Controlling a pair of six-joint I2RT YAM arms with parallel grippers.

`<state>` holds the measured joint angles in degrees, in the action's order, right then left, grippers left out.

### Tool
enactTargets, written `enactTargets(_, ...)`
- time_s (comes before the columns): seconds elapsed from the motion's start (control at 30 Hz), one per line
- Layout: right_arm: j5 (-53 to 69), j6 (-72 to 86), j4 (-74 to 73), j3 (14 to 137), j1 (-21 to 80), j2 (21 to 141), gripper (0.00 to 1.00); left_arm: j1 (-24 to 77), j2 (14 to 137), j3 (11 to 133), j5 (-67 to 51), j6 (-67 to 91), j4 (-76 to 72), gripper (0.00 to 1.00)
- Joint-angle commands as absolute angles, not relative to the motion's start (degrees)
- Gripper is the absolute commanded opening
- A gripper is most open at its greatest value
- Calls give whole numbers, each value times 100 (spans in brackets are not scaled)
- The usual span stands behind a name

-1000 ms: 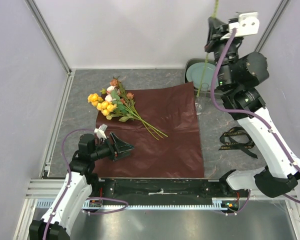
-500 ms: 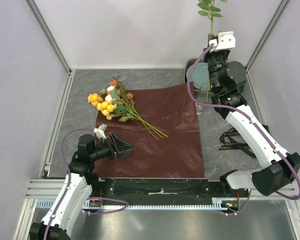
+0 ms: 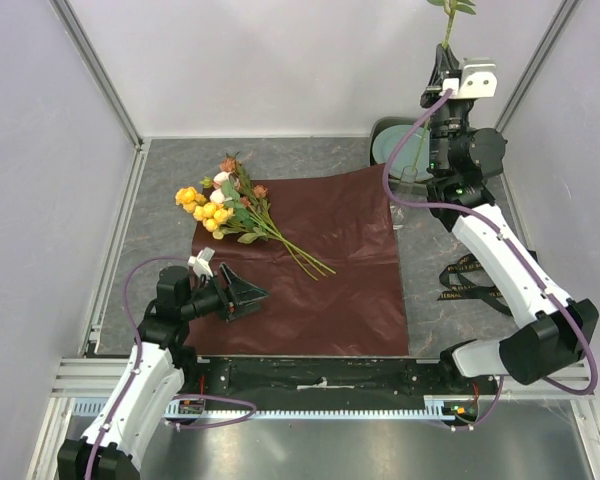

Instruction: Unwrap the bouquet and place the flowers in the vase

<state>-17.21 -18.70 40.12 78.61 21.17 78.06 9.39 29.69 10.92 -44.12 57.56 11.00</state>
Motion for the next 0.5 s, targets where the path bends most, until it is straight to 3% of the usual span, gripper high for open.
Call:
enactTargets(0.0,-1512,-1802,4509,7901,2004,7936,0,940,2927,1362,-4474,5608,1239,78)
enactTargets(0.47,-1275,-1626,4913,7603,1714,8183,0,940,3076,1503,-4395,5555,1362,78)
